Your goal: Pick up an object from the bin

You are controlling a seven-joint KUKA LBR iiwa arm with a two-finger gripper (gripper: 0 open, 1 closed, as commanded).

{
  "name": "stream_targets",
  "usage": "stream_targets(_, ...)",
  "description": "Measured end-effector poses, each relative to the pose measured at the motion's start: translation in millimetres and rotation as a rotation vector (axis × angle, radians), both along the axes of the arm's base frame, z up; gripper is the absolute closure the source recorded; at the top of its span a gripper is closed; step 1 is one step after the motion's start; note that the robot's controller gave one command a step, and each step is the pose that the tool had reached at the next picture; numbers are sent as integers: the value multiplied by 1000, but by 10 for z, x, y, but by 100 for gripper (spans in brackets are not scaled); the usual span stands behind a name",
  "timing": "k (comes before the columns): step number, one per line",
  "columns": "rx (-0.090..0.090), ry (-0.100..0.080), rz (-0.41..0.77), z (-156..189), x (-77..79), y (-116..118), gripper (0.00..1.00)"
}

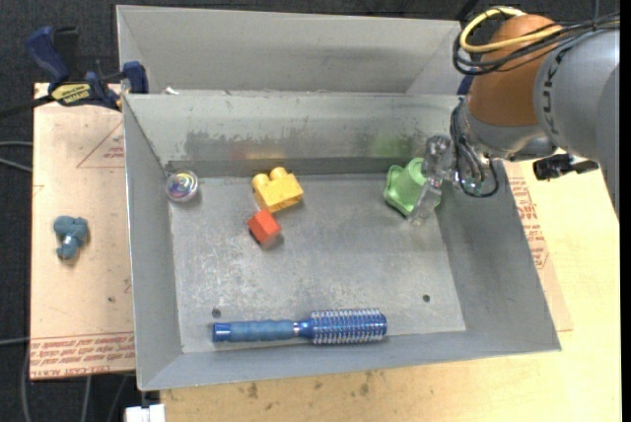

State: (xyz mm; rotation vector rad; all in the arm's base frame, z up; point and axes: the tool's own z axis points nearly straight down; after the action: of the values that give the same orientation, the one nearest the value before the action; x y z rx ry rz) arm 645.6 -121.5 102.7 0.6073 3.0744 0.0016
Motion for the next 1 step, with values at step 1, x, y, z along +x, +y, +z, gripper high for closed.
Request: stream_targets(1, -2, -1, 47, 4, 115, -121, 0)
